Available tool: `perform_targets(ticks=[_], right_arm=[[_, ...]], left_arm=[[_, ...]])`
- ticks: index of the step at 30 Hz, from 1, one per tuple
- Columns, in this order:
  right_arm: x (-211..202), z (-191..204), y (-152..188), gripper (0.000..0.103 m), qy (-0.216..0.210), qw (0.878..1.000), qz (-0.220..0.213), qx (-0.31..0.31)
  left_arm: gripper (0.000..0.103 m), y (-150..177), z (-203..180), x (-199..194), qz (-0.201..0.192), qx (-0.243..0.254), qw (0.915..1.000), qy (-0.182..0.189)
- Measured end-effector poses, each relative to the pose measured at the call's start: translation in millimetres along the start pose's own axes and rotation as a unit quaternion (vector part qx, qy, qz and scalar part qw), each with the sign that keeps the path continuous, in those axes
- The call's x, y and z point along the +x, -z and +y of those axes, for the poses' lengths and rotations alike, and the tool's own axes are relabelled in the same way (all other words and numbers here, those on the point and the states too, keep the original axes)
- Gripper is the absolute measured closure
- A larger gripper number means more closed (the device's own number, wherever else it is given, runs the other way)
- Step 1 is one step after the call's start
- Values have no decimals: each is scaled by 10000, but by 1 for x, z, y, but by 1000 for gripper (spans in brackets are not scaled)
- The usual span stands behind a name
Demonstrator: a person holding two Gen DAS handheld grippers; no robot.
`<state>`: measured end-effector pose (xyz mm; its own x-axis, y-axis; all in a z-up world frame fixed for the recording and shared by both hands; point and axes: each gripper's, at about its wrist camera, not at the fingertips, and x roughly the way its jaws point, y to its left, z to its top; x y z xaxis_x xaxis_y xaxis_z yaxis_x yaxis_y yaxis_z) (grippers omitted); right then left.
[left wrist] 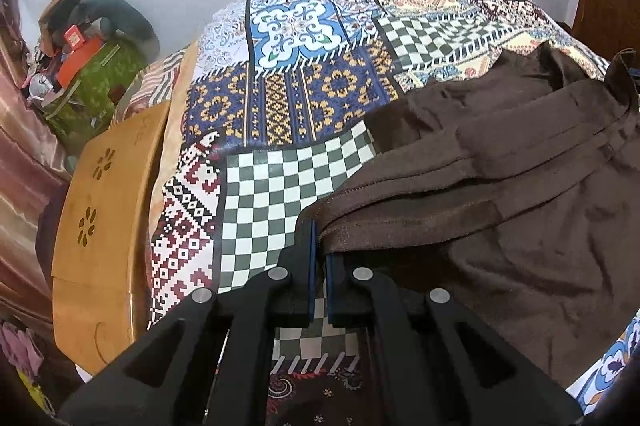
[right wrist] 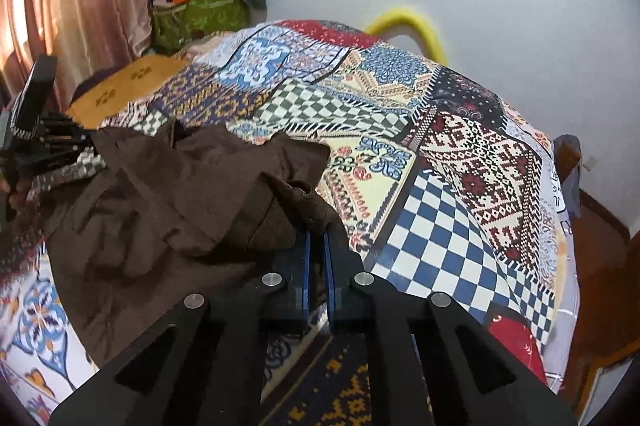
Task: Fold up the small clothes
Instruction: 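Pull the folded edge with the left gripper while the right gripper lays cloth down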
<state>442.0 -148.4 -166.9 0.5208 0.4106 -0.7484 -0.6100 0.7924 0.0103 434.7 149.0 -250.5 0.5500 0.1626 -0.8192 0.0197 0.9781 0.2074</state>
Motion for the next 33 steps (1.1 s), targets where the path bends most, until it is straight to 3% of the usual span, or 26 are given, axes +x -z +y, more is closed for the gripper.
perform_targets(ticks=[8,12,16,21,24,26,29,30,33], right_arm=[[-21,-20,-16,99,140,9973,-474,534],[-21,-34,-25,99,342,9952,-529,744],[-8,-44,-30,99,511,9937,-412,907],[21,-50,-33,98,559,9934,57,1000],[32,-52,-31,97,545,9920,313,1094],[30,-53,-31,90,616,9907,341,1165],[18,-55,-31,67,437,9895,251,1354],[14,-55,-32,58,427,9888,186,1415],[-4,-55,-33,56,379,9872,-6,1551]], left_arm=[[100,-31,21,-23,-414,-436,9982,-15],[100,-49,31,-19,-429,-711,9965,6],[100,-63,37,6,-136,-1009,9948,96],[100,-67,34,47,373,-971,9946,-14],[94,-62,32,60,589,-1013,9931,-50],[78,-58,34,60,630,-1078,9922,-51],[59,-57,44,48,498,-1283,9905,-7],[57,-58,47,43,436,-1335,9901,-25],[54,-62,59,24,248,-1552,9875,-115]])
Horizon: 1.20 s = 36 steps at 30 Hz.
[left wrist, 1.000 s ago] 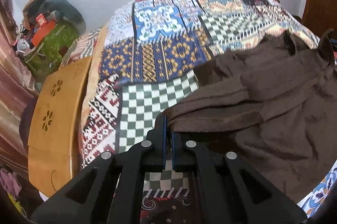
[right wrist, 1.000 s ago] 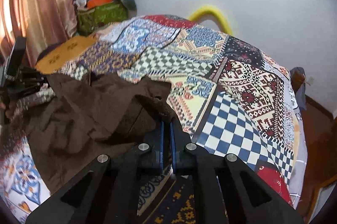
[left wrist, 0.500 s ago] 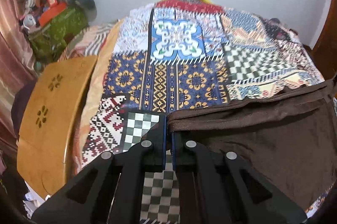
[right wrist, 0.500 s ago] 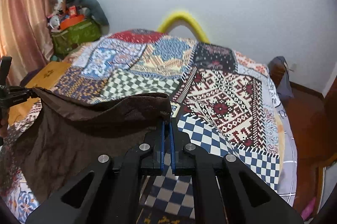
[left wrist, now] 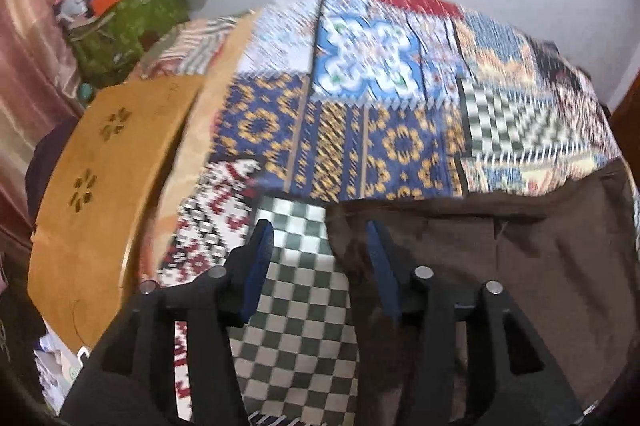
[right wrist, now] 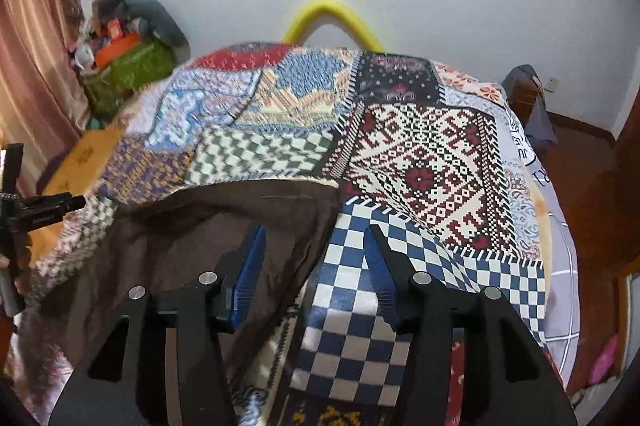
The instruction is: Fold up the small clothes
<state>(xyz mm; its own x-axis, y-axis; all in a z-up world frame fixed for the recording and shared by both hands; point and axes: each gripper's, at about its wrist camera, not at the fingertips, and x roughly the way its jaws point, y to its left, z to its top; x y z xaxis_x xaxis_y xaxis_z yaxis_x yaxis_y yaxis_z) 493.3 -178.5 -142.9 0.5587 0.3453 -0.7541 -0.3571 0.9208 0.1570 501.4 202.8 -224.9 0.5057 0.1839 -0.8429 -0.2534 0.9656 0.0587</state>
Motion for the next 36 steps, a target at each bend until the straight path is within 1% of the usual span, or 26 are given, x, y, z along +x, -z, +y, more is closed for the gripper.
perform_targets(ticks=[3,4,6,7,8,10,14,16,19,21,22,23,24,25,28,31,36], right_arm=[[-15,8,4,56,-32,9999,-26,-165],[-20,11,7,56,-91,9998,-17,-196],[-30,17,17,55,-273,9994,32,-199],[-34,20,23,54,-323,9993,59,-197],[-38,25,30,54,-392,9990,100,-205],[-44,31,47,54,-568,9980,213,-150],[-45,37,82,54,-778,9957,503,62],[-44,37,96,54,-857,9943,617,172],[-40,37,111,54,-988,9918,731,349],[-34,40,116,55,-1036,9904,848,354],[-34,41,118,65,-984,9916,781,313],[-34,43,119,71,-997,9918,764,231],[-34,45,119,79,-1049,9912,783,201],[-35,47,119,85,-1021,9916,771,178],[-43,48,120,92,-1054,9922,655,136],[-51,41,125,94,-1159,9908,644,257],[-69,33,142,94,-1157,9904,705,285]], left_arm=[[50,3,3,-17,-56,50,10000,36],[48,9,1,-23,-50,126,9999,16],[47,20,-1,-32,-24,263,9997,15],[44,30,-3,-37,12,359,9993,56],[40,39,-5,-41,58,429,9990,86],[35,57,-8,-46,142,511,9985,156],[33,96,-13,-48,425,648,9966,288],[33,113,-13,-47,572,577,9959,391],[34,132,-12,-42,744,285,9944,689],[41,136,-12,-38,816,102,9934,796],[60,137,-13,-36,918,-18,9902,1055],[72,138,-13,-36,969,-99,9878,1215],[77,138,-15,-38,966,-119,9870,1278],[87,138,-20,-41,946,-39,9868,1316],[89,143,-31,-53,847,234,9884,1241],[89,152,-37,-69,736,414,9888,1228],[89,176,-48,-98,616,768,9871,1260]])
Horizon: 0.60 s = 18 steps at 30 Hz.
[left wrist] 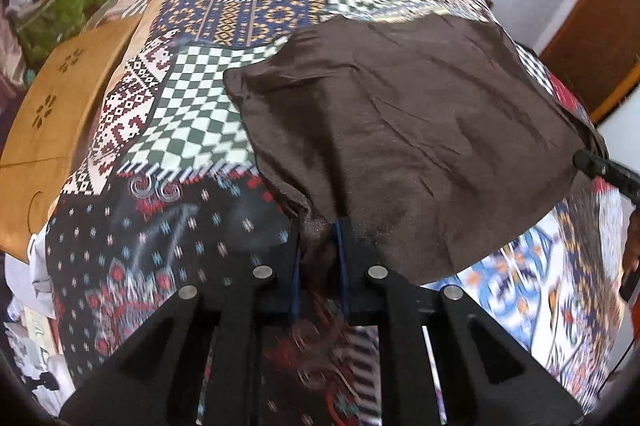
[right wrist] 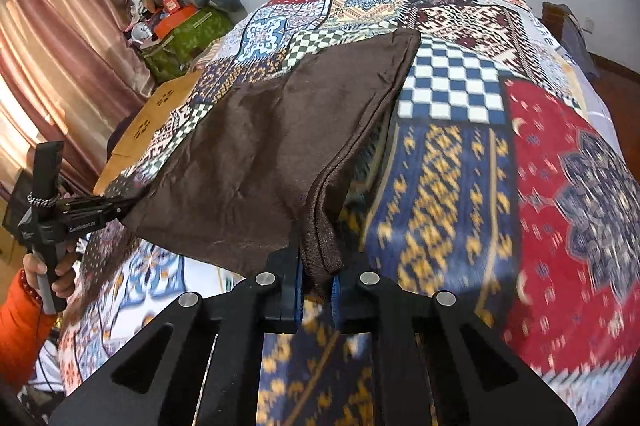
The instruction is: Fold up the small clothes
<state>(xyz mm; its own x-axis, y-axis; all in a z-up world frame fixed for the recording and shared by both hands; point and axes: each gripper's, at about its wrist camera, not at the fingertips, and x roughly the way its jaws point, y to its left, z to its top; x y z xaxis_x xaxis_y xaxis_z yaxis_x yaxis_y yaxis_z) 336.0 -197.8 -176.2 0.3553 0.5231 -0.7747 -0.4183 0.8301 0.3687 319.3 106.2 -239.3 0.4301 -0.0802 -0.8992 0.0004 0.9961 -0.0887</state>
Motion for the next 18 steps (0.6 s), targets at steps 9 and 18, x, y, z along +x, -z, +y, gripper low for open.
perform_targets(ticks=[9,18], right_arm=[[-36,-5,49,94,258,9994,215,-103],[-53,-10,83,86,814,9958,340,-227]], left_arm=[[89,39,-38,-30,118,358,9991,200],[84,69,-59,-55,39,489,9988,43]])
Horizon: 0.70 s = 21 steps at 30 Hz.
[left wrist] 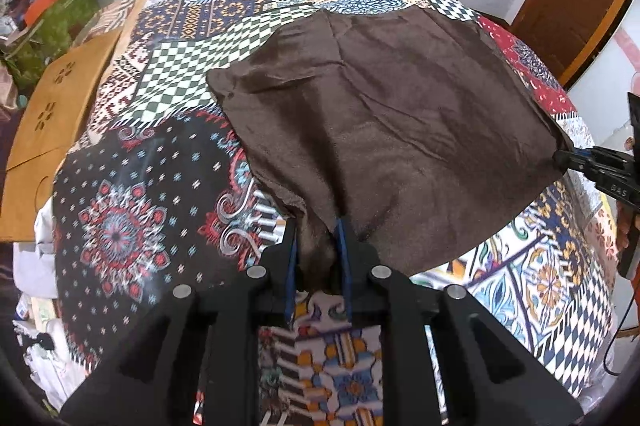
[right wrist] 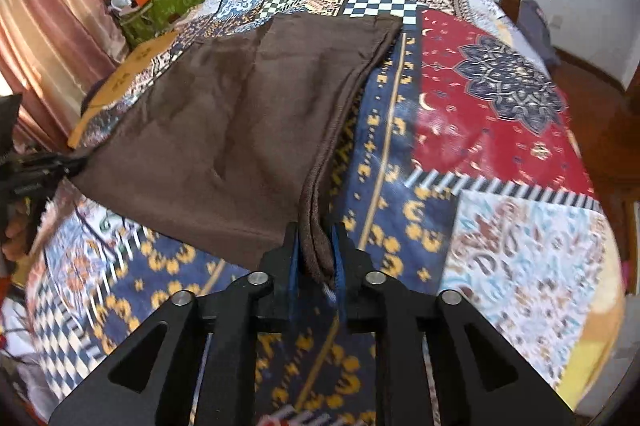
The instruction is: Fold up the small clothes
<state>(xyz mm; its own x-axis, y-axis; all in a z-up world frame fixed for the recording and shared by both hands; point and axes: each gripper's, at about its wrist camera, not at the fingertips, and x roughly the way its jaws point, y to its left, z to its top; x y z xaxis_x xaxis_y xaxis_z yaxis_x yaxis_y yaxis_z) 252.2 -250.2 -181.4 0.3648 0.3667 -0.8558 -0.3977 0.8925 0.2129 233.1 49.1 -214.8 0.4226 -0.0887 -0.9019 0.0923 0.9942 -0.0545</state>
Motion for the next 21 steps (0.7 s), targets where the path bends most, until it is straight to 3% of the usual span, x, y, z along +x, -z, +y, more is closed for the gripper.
perform_targets(ticks=[6,7,9,10,11,16,21], right_arm=[[-26,-2,3,64,295,9992,-267,-36],[-30,-2,3,59,303,9990,-329,-15],[-35,-2,4,53,298,9986,-443,61],[-36,-1,5,51,299,9984,-464,82],[-35,0,5,49,300,9984,-469,101],[-19,4,10,48,249,9989,-305,249],[3,-2,10,48,129,9984,-126,541]], left_arm=[[82,5,12,-20,-51,28,9993,-375],[78,1,16,-24,-104,51,9989,-445],[61,-9,21,-31,-222,75,9982,-547],[46,-19,24,-34,-314,80,9978,-580],[38,-27,27,-35,-386,84,9976,-568],[32,-85,33,-16,-422,39,9980,-473],[29,-140,45,39,-266,-358,9986,-268]])
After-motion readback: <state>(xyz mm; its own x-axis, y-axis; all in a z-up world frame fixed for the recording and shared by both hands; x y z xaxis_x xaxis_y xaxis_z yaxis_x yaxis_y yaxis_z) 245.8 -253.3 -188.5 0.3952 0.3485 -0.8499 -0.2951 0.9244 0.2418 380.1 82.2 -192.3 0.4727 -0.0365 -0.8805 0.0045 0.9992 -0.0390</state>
